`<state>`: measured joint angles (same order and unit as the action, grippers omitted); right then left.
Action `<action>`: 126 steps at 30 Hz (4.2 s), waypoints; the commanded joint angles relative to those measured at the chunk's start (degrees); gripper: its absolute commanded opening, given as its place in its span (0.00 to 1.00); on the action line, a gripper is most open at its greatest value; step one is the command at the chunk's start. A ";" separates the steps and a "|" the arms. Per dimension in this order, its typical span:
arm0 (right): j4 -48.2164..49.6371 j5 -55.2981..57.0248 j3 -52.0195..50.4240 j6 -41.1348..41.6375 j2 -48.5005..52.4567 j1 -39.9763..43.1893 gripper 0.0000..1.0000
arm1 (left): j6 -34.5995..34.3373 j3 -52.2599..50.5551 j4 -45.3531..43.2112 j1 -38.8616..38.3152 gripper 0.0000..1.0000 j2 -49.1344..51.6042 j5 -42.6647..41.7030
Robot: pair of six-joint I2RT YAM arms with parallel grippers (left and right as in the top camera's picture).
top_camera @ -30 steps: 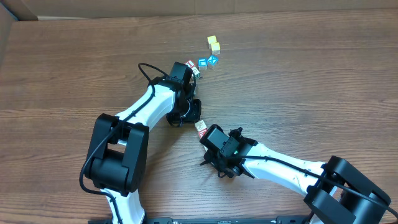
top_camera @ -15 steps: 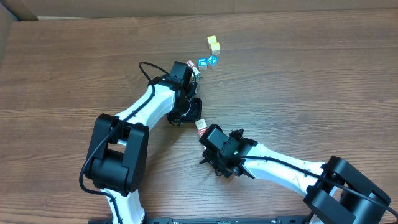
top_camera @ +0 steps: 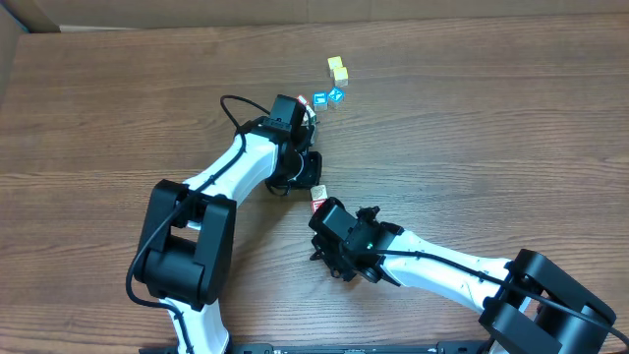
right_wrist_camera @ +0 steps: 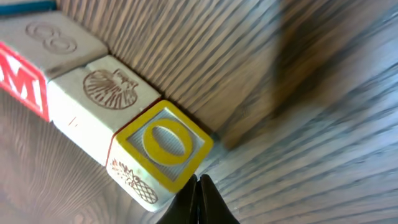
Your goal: Flip 4 blocks
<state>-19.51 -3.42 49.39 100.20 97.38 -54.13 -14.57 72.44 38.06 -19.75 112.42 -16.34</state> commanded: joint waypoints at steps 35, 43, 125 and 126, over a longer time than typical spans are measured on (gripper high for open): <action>-9.22 -18.47 5.07 -51.01 -8.04 24.41 0.04 | -3.30 17.35 24.92 8.52 0.04 0.68 1.27; -0.24 -14.19 5.05 -54.49 -2.54 26.43 0.04 | -3.28 8.22 22.49 6.80 0.04 0.68 1.44; 5.84 -11.63 5.09 -55.71 6.25 17.55 0.04 | -3.45 -2.71 15.63 1.77 0.04 0.70 -8.79; 5.84 -11.63 5.09 -55.71 6.25 17.55 0.04 | -3.45 -2.71 15.61 1.77 0.04 0.70 -8.81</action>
<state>-13.78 -14.79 53.39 44.97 104.01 -36.42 -19.07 70.41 53.58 -17.82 112.64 -24.49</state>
